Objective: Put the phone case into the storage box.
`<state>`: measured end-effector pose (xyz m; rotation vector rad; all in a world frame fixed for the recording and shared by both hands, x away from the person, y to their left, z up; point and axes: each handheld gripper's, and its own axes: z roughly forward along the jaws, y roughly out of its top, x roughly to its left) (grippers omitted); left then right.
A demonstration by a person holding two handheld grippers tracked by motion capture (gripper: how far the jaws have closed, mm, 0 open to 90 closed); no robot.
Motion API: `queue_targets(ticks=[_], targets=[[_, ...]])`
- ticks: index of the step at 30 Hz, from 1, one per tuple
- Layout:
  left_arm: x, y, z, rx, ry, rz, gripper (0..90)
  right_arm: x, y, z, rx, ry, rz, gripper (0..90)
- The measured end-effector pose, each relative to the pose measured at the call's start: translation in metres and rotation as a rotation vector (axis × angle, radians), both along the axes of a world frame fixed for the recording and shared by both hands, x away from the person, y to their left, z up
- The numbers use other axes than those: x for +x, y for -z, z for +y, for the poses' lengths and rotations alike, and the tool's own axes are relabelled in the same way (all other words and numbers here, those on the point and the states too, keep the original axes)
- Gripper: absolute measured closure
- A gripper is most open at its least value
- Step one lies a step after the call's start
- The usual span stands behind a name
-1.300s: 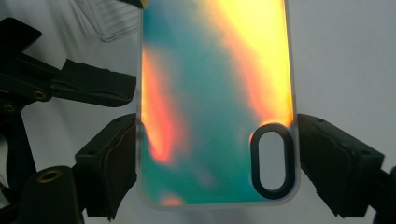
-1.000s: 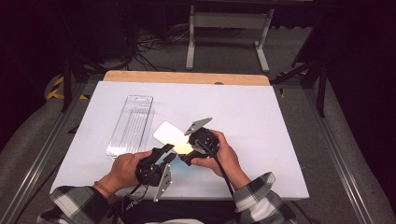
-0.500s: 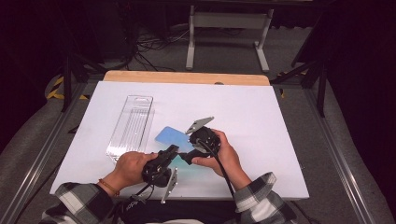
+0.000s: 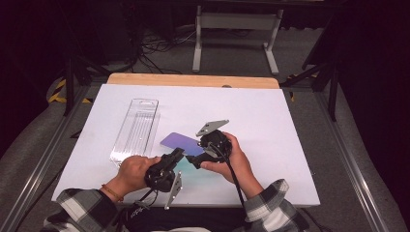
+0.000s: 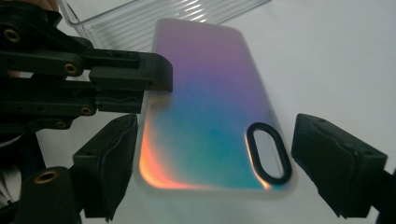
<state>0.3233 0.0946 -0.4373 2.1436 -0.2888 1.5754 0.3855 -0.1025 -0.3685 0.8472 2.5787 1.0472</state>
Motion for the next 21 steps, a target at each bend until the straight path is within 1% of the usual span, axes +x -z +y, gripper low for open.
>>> queue_targets(ticks=[1,2,3,4,6,7,9,10,11,12,13,14,15,16,18,19,20,21], targets=[[0.001,-0.001,0.002,-0.028,0.002,0.017,81.4,-0.001,-0.002,-0.001,0.001,0.001,-0.005,16.4],[0.001,-0.001,0.002,-0.028,0.002,0.017,81.4,-0.001,-0.002,-0.001,0.001,0.001,-0.005,16.4],[0.002,-0.002,0.003,-0.041,0.000,0.029,81.4,-0.003,-0.004,-0.005,0.005,-0.001,-0.016,16.2],[0.003,-0.002,0.004,-0.048,-0.008,0.036,81.4,-0.004,-0.006,-0.008,0.013,0.000,-0.017,16.0],[0.004,-0.004,0.004,-0.068,0.002,0.049,81.4,-0.006,-0.011,-0.014,0.030,0.000,-0.040,15.6],[0.004,-0.005,0.005,-0.069,0.003,0.056,81.4,-0.007,-0.012,-0.016,0.038,0.000,-0.048,15.5],[0.004,-0.006,0.005,-0.087,0.002,0.072,81.5,-0.011,-0.018,-0.022,0.051,-0.005,-0.091,15.5],[0.005,-0.005,0.005,-0.110,0.012,0.079,81.5,-0.013,-0.021,-0.025,0.056,-0.004,-0.115,15.5],[0.005,-0.006,0.005,-0.111,0.009,0.077,81.5,-0.015,-0.023,-0.027,0.064,-0.004,-0.130,15.5],[0.005,-0.008,0.006,-0.094,0.004,0.075,81.5,-0.017,-0.024,-0.029,0.075,-0.004,-0.149,15.6],[0.005,-0.008,0.006,-0.094,0.004,0.075,81.5,-0.017,-0.024,-0.029,0.075,-0.004,-0.149,15.6],[0.004,-0.009,0.007,-0.091,-0.001,0.080,81.5,-0.019,-0.025,-0.032,0.085,-0.004,-0.168,15.8],[0.005,-0.010,0.007,-0.098,-0.002,0.090,81.5,-0.021,-0.026,-0.034,0.082,0.004,-0.195,16.1],[0.005,-0.011,0.007,-0.101,0.001,0.093,81.5,-0.025,-0.025,-0.036,0.058,0.019,-0.235,16.1],[0.006,-0.014,0.009,-0.115,-0.003,0.116,81.5,-0.029,-0.023,-0.041,0.016,0.025,-0.310,16.2],[0.007,-0.015,0.010,-0.123,-0.002,0.126,81.5,-0.031,-0.023,-0.043,0.021,0.018,-0.325,16.2],[0.007,-0.015,0.010,-0.123,-0.002,0.126,81.5,-0.032,-0.023,-0.046,0.034,0.021,-0.338,16.3],[0.007,-0.015,0.011,-0.135,-0.010,0.139,81.5,-0.033,-0.022,-0.048,0.039,0.022,-0.350,16.4]])
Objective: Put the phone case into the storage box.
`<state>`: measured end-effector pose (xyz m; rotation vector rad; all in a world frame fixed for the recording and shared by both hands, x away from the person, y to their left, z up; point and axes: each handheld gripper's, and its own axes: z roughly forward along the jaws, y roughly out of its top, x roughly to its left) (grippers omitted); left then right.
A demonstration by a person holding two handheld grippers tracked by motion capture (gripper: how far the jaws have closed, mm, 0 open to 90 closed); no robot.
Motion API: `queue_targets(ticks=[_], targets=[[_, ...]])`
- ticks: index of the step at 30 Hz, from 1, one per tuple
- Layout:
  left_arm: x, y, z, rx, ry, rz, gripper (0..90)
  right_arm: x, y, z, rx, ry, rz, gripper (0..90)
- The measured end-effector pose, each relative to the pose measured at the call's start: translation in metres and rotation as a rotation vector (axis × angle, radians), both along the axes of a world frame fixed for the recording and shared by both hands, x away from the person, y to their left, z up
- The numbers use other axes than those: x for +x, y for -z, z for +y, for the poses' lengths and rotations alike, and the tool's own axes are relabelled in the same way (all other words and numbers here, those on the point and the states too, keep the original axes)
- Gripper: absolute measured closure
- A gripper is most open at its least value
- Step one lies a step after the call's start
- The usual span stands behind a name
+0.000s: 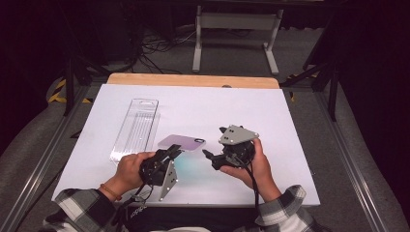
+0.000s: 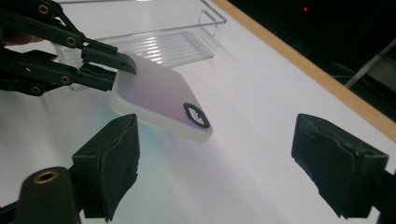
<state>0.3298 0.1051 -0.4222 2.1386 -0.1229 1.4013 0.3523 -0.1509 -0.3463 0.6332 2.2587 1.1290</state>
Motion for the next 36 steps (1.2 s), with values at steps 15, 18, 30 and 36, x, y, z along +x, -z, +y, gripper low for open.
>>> queue_targets(ticks=[15,18,30,36], targets=[[0.007,-0.008,0.008,-0.126,0.032,0.129,81.5,-0.008,0.030,-0.036,0.021,0.086,-0.099,14.9],[0.009,-0.010,0.010,-0.147,0.033,0.152,81.5,-0.011,0.035,-0.041,0.029,0.088,-0.120,14.2],[0.017,-0.019,0.023,-0.288,0.047,0.278,81.5,-0.020,0.051,-0.049,0.030,0.106,-0.148,12.4],[0.020,-0.022,0.028,-0.334,0.054,0.316,81.5,-0.026,0.059,-0.051,0.043,0.123,-0.187,10.1]])
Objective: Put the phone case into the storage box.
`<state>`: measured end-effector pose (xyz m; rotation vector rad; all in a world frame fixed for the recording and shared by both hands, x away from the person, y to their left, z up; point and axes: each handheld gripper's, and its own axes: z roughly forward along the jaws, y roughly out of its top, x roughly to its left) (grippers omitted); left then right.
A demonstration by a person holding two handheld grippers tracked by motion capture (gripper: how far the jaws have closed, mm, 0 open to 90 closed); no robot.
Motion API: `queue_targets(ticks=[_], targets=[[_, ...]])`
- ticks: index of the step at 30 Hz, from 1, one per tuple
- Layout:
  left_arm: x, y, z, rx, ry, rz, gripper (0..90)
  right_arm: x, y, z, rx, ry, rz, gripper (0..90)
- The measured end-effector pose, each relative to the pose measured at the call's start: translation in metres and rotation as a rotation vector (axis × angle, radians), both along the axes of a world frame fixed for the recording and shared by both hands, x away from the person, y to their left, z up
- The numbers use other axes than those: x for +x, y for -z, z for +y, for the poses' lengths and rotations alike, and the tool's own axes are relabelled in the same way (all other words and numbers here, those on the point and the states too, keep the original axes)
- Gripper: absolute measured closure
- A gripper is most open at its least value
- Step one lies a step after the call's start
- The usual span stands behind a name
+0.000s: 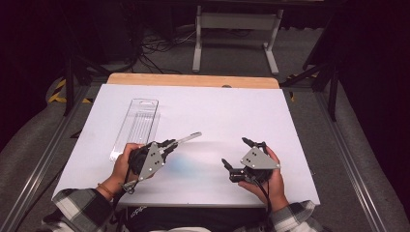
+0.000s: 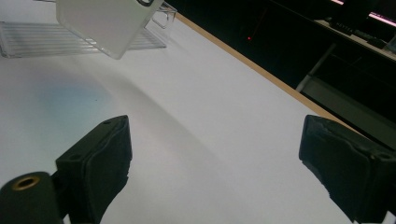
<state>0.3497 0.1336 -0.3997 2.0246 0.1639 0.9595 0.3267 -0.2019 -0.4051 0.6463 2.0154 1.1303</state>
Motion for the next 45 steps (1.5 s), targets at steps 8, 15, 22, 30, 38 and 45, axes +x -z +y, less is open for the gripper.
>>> queue_targets(ticks=[8,15,22,30,38,45], targets=[[0.006,-0.003,0.009,-0.081,0.025,0.085,81.5,0.001,0.004,0.000,0.032,-0.015,0.012,8.2],[0.009,-0.005,0.014,-0.124,0.026,0.119,81.4,0.003,0.007,0.002,0.014,-0.022,0.018,9.1],[0.014,-0.008,0.026,-0.186,0.025,0.171,81.4,0.004,0.009,0.004,0.005,-0.030,0.030,9.4],[0.017,-0.010,0.035,-0.229,0.019,0.201,81.4,0.006,0.010,0.003,0.005,-0.027,0.035,9.4],[0.020,-0.013,0.045,-0.275,0.015,0.224,81.4,0.006,0.011,0.004,0.003,-0.028,0.038,9.3],[0.023,-0.016,0.055,-0.309,0.011,0.234,81.4,0.006,0.012,0.005,-0.001,-0.031,0.039,9.3]])
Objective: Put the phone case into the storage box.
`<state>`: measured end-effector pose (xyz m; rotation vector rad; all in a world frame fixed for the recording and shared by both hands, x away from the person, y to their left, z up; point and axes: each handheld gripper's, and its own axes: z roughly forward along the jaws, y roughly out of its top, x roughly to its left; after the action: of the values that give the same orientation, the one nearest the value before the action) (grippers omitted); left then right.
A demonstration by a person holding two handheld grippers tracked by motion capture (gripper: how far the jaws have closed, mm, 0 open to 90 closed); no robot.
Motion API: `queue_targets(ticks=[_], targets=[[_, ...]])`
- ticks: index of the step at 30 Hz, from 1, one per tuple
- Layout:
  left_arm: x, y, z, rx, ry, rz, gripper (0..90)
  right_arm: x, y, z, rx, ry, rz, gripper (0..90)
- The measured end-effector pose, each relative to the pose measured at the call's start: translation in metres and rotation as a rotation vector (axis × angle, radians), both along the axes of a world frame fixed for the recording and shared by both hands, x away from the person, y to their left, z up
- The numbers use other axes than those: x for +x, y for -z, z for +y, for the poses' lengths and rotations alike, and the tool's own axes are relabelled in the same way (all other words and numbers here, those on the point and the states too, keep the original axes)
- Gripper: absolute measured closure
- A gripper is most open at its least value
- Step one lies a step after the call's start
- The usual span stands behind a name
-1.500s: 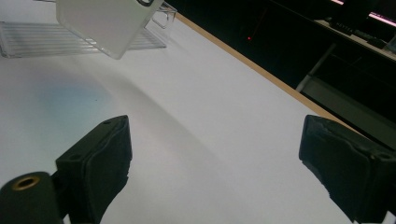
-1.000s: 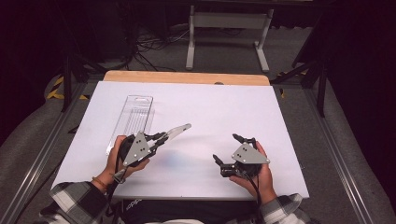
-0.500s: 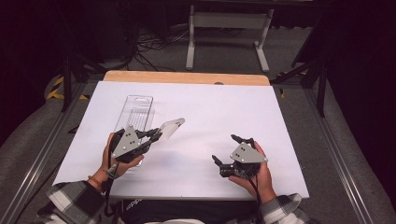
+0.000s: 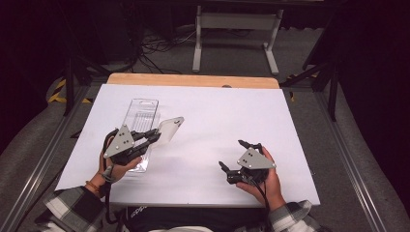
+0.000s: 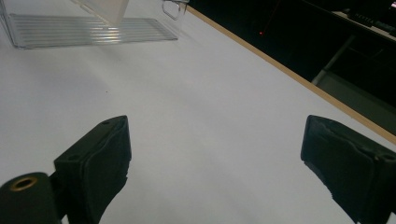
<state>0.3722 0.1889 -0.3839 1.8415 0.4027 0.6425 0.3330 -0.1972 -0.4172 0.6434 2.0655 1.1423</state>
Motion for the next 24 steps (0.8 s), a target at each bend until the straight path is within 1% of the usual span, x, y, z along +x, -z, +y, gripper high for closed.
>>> queue_targets(ticks=[1,6,8,10,11,12,14,16,21,23,24], targets=[[0.001,-0.001,0.002,0.003,-0.002,-0.006,81.4,0.000,0.000,0.000,-0.002,0.001,0.002,9.3],[0.002,-0.003,0.009,-0.030,-0.014,0.002,81.4,0.000,0.000,0.000,0.000,-0.004,0.005,9.3],[0.002,-0.004,0.011,-0.026,-0.017,-0.005,81.3,0.000,0.000,0.000,0.000,-0.003,0.004,9.3],[0.002,-0.004,0.013,-0.036,-0.022,-0.001,81.3,0.001,0.001,0.000,-0.001,-0.004,0.004,9.3],[0.002,-0.005,0.014,-0.030,-0.023,-0.003,81.3,0.001,0.001,0.001,-0.002,-0.004,0.004,9.3],[0.003,-0.005,0.014,-0.037,-0.028,0.002,81.4,0.001,0.001,0.001,-0.003,-0.005,0.004,9.3],[0.004,-0.006,0.017,-0.033,-0.035,-0.003,81.4,0.001,0.001,0.001,-0.004,-0.006,0.006,9.3],[0.004,-0.006,0.020,-0.043,-0.043,-0.007,81.4,0.001,0.001,0.001,-0.004,-0.007,0.007,9.3],[0.007,-0.008,0.027,-0.062,-0.054,0.001,81.4,0.001,0.001,-0.001,0.006,-0.011,0.011,9.3],[0.008,-0.008,0.029,-0.056,-0.055,-0.006,81.4,0.001,0.001,-0.001,0.002,-0.010,0.013,9.3],[0.008,-0.008,0.030,-0.062,-0.057,0.000,81.4,0.001,0.001,-0.001,0.002,-0.012,0.012,9.3]])
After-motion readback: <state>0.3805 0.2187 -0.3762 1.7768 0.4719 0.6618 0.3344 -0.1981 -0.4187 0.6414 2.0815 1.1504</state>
